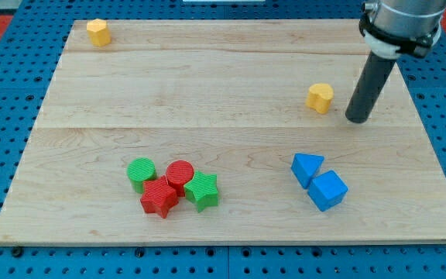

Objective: Push yellow heart towards the top middle

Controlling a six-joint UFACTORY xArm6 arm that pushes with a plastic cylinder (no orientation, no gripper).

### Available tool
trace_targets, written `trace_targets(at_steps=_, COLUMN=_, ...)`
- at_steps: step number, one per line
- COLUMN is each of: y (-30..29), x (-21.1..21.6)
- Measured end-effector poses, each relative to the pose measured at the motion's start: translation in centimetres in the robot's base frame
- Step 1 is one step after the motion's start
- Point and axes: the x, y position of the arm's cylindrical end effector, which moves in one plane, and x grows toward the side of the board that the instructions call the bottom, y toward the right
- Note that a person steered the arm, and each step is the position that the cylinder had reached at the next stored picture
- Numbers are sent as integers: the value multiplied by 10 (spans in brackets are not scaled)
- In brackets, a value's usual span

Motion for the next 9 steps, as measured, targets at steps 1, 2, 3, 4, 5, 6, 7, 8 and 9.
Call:
trace_targets(at_steps=1, y=-75, x=-17)
trace_targets(at_steps=2, y=-94, x=-76)
trace_targets(at_steps=3, y=-111, x=-73)
trace_targets(at_steps=4, y=-24, x=-50)
trace_targets(at_steps=5, y=-57, x=-33)
trace_targets(at_steps=6, y=-139, x=-41)
trace_targets(at_steps=7, y=-165, x=-43)
trace_targets(at_steps=8, y=-170, x=-40)
trace_targets(at_steps=9, y=-224, x=-74)
